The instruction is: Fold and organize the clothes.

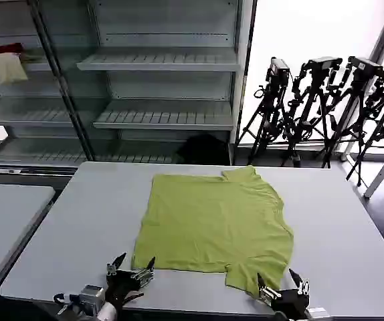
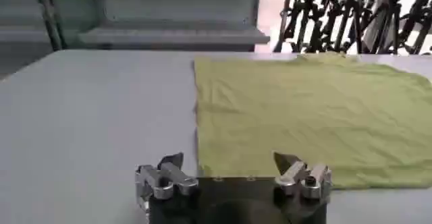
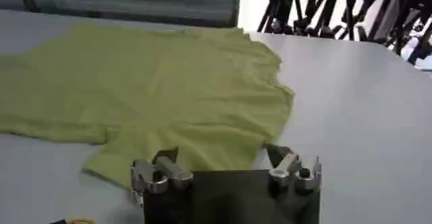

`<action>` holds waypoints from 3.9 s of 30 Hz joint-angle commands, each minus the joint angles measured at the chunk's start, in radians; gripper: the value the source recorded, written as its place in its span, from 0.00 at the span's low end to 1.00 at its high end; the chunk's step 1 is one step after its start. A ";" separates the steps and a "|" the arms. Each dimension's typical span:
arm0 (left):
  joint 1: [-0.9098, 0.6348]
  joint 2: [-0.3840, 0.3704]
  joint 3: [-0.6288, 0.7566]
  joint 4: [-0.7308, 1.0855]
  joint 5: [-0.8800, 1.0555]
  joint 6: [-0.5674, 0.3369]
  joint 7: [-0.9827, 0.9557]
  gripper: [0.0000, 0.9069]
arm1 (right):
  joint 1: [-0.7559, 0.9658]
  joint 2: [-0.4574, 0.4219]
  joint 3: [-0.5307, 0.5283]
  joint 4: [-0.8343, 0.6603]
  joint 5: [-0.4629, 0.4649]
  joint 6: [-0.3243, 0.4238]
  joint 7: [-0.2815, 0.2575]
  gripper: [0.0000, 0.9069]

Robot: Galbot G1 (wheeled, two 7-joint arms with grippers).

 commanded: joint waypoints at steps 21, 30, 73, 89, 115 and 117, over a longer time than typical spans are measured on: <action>0.012 -0.006 0.044 0.034 0.066 -0.063 -0.004 0.00 | 0.000 -0.007 0.002 0.019 0.007 0.011 -0.004 0.00; -0.093 -0.031 -0.016 -0.040 -0.058 -0.063 -0.005 0.00 | 0.106 0.036 0.080 0.065 0.055 -0.006 -0.015 0.00; -0.496 -0.099 0.069 0.289 0.004 0.065 -0.028 1.00 | 0.783 0.174 0.022 -0.474 -0.100 -0.060 -0.053 1.00; -0.382 -0.082 0.021 0.227 0.015 0.054 -0.017 1.00 | 0.474 0.057 0.194 -0.252 0.018 -0.076 -0.141 1.00; -0.422 -0.099 0.079 0.312 0.090 0.073 -0.043 0.29 | 0.454 0.076 0.166 -0.348 -0.026 -0.076 -0.148 0.00; -0.423 -0.096 0.079 0.312 0.088 0.074 -0.040 0.02 | 0.455 0.074 0.167 -0.341 -0.025 -0.076 -0.148 0.00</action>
